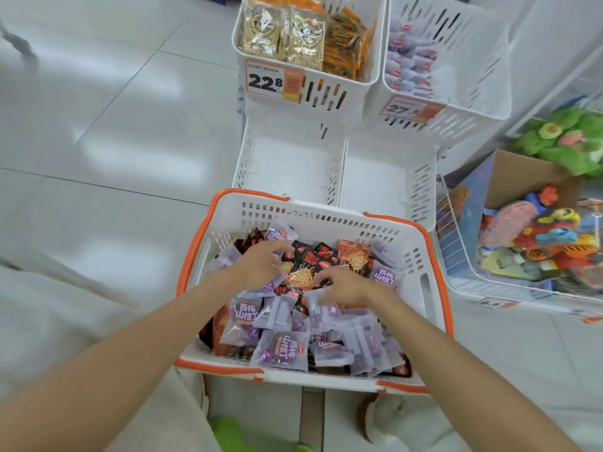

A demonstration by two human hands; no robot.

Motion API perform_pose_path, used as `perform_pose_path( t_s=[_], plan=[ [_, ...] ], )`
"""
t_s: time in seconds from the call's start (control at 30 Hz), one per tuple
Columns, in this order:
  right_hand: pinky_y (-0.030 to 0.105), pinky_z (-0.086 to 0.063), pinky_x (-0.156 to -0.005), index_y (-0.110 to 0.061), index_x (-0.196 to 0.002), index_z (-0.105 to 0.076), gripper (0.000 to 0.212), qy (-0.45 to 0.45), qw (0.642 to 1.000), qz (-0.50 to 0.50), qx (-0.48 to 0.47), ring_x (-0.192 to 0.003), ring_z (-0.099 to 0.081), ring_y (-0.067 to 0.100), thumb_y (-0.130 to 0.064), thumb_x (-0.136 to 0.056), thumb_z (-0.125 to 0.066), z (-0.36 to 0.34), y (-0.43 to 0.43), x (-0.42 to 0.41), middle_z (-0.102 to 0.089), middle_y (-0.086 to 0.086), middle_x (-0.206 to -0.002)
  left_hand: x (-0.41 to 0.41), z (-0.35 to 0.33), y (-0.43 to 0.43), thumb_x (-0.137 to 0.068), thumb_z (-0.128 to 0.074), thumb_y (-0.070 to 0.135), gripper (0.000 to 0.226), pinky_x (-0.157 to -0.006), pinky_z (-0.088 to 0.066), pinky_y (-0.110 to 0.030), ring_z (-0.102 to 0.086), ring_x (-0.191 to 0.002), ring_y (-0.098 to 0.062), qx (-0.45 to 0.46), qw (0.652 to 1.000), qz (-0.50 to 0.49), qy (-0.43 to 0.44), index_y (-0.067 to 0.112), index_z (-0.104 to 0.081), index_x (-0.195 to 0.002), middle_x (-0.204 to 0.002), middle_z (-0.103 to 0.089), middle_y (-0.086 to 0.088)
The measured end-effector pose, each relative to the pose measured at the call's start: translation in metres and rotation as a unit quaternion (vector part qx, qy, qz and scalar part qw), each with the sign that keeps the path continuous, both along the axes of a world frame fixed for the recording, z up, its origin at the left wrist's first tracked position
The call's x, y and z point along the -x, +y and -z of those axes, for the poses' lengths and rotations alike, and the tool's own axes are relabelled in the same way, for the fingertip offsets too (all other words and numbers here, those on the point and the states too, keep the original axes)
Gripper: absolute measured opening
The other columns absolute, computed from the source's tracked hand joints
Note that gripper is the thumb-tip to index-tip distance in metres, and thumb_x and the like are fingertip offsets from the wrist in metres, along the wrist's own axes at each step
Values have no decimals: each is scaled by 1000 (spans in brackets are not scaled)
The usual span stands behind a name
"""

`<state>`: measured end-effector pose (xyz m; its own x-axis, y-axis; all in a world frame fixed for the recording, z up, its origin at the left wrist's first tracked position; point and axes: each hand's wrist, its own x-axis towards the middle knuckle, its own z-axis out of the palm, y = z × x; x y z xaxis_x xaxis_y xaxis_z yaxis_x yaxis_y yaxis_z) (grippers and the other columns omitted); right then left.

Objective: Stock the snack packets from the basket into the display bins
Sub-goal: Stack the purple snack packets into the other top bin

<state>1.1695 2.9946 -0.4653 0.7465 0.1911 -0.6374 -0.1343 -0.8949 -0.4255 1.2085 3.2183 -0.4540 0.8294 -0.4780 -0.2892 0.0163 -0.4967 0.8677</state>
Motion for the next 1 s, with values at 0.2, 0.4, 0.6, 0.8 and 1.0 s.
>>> perform_pose_path(
  t_s=[0.2,0.4,0.6,0.8,1.0],
  plan=[
    [41,-41,-103,-20,-142,-42,77,-16,998,-44,41,-125,-45,28,-26,-76,-82,36,3,21,-47,7,-135,1,8,0,-96,-51,-1,21,-45,-39,-13,-42,-64,-9,16,1000,-19,-15,15,-64,-95,-98,-55,4],
    [32,-43,-95,-18,-116,-59,39,-71,994,71,-48,-123,-51,21,-23,-81,-77,-3,-10,-19,-52,-1,-130,8,3,-1,-97,-50,1,18,-40,-37,-15,-44,-64,-14,80,991,-79,78,10,-64,-90,-95,-56,0],
    [53,-22,-118,-31,-153,-23,100,44,983,-137,110,-149,-8,36,-43,-73,-83,45,11,19,-1,8,-164,5,7,3,-94,-53,-3,31,-53,-44,-6,-47,-73,-3,19,986,-114,119,18,-63,-113,-107,-53,3],
    [42,-56,-92,-24,-116,-57,46,22,956,207,-206,-104,-65,18,-59,-86,-59,-7,-4,-7,-58,-1,-121,7,-6,5,-89,-62,-6,54,-64,-49,-10,-56,-94,-7,78,987,-89,107,17,-51,-136,-125,-53,1],
    [29,-58,-80,-15,-103,-67,48,-39,934,194,-296,-93,-72,23,-53,-101,-37,-64,41,-19,-73,1,-98,3,-19,9,-80,-80,19,34,-81,-55,-36,-67,-87,-28,79,989,-49,114,21,-68,-111,-106,-71,-15]
  ],
)
